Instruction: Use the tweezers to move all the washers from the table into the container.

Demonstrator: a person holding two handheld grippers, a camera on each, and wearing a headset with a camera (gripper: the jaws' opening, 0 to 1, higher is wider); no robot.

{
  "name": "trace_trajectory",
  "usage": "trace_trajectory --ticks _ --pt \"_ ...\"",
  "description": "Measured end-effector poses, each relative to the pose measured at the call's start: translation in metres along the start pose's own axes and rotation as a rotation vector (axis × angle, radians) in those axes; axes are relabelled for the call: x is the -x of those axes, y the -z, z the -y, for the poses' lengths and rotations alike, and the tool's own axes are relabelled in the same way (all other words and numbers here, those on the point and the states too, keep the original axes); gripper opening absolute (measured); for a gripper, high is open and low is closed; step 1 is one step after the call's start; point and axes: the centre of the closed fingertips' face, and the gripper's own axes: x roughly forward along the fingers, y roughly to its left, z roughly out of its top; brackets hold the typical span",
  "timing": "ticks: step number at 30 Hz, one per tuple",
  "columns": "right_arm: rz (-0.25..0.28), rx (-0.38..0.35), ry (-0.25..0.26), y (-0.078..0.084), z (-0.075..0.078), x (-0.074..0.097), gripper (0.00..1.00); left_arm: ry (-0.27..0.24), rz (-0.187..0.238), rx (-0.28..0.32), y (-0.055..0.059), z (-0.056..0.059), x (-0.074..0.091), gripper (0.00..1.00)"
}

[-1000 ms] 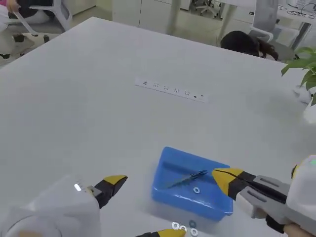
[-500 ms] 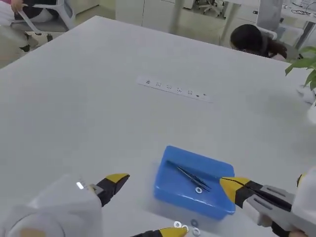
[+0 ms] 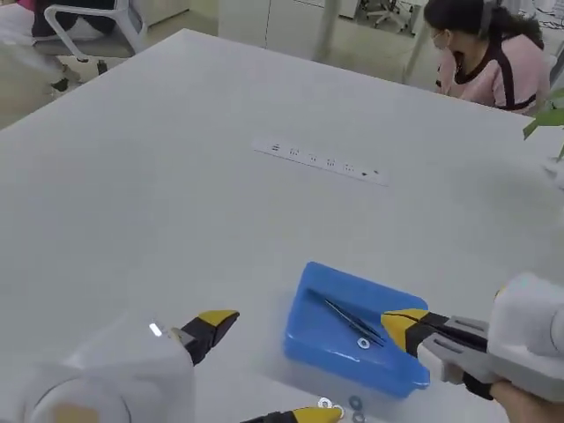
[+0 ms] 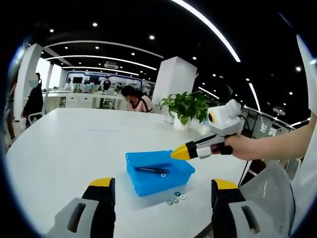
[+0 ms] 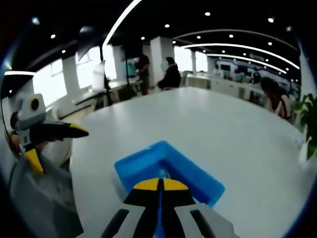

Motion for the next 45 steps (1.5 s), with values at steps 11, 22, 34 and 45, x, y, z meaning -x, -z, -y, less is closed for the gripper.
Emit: trace_trajectory --ticks 11,22,34,45 --pt "-0.120 0.070 -0.045 0.009 0.006 -0.027 0.08 0.001 -0.007 -0.004 0.001 0.000 0.000 0.80" --pt "-0.273 0.135 -0.089 0.030 0.019 -0.060 0.16 0.000 -0.013 -0.007 0.002 0.000 0.000 0.80" --pt "-0.342 0.145 -0.080 0.040 0.026 -0.067 0.10 -0.006 -0.016 -0.011 0.002 -0.002 0.000 0.79" --pt "-0.367 0.203 -0.088 0.044 0.027 -0.069 0.05 -0.008 -0.025 -0.016 0.004 -0.003 0.000 0.78"
